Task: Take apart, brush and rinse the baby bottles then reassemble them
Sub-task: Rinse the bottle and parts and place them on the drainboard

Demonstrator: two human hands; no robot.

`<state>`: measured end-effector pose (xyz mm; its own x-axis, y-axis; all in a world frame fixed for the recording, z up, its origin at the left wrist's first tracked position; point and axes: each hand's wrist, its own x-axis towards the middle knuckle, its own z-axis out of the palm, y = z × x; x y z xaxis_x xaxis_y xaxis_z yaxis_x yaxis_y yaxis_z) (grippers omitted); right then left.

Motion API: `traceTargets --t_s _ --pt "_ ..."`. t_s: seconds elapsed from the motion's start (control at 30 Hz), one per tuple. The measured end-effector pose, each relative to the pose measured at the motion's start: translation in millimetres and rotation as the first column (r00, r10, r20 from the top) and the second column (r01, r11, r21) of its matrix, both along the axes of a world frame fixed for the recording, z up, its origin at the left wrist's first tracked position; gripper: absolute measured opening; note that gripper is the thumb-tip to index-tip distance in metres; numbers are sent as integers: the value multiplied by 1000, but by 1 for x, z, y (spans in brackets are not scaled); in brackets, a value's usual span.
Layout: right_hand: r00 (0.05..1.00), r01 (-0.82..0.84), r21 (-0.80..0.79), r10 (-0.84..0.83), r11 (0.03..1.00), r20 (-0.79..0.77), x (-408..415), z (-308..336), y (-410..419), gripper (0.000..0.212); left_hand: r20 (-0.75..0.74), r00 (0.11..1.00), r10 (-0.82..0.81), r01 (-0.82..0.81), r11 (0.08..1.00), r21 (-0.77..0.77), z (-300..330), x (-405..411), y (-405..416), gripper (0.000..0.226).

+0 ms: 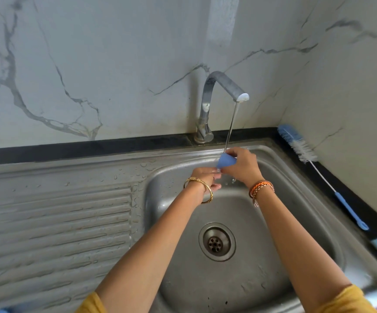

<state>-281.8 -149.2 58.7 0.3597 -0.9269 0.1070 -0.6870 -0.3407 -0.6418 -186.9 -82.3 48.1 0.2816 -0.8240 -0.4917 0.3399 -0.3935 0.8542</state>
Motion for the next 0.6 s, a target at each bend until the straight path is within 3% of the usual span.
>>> traceTargets --t_s 0.17,0.27,0.43,0.6 --pt "960 -61 -46 46 997 -277 -4 7 -2 49 -17 999 46 -46 999 6 0 3 2 34" --pt "950 -118 5 114 993 -291 -10 7 7 50 61 998 28 -29 999 15 -3 6 10 30" --pt "992 -68 71 75 995 -105 -20 27 24 45 128 991 44 -39 998 -42 -1 10 30 21" --pt "939 -147 162 87 976 332 -28 68 47 43 163 985 58 -20 974 -225 16 19 57 32"
